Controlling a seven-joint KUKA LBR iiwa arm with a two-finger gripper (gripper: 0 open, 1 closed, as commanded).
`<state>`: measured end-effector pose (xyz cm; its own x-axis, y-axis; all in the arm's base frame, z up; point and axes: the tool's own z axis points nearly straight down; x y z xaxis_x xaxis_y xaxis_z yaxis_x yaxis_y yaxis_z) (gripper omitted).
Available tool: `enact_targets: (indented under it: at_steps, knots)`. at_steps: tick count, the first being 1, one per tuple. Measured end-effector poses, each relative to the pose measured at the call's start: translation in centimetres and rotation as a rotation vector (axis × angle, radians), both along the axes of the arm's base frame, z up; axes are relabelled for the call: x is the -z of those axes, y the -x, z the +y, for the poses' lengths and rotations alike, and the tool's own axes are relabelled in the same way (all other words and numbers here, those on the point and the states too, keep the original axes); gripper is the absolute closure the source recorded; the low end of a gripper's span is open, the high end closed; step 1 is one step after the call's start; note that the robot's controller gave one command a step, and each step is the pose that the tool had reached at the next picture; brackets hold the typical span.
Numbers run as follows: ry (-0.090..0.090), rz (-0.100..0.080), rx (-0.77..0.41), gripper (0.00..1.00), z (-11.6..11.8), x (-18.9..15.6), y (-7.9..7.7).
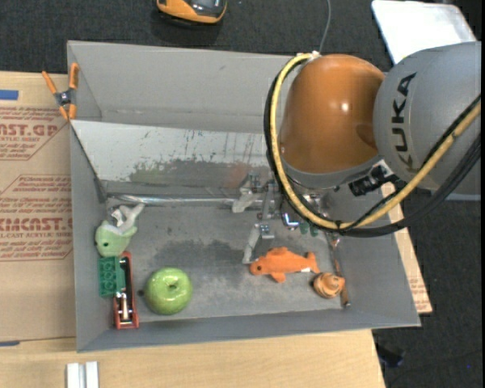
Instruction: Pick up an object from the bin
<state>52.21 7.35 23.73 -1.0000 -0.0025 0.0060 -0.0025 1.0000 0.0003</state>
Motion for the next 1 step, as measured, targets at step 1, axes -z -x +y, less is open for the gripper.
enact_targets:
  at_steps: [1]
  knots:
    - [-0.001, -0.008, 0.002, 0.00, -0.03, -0.39, -0.16]
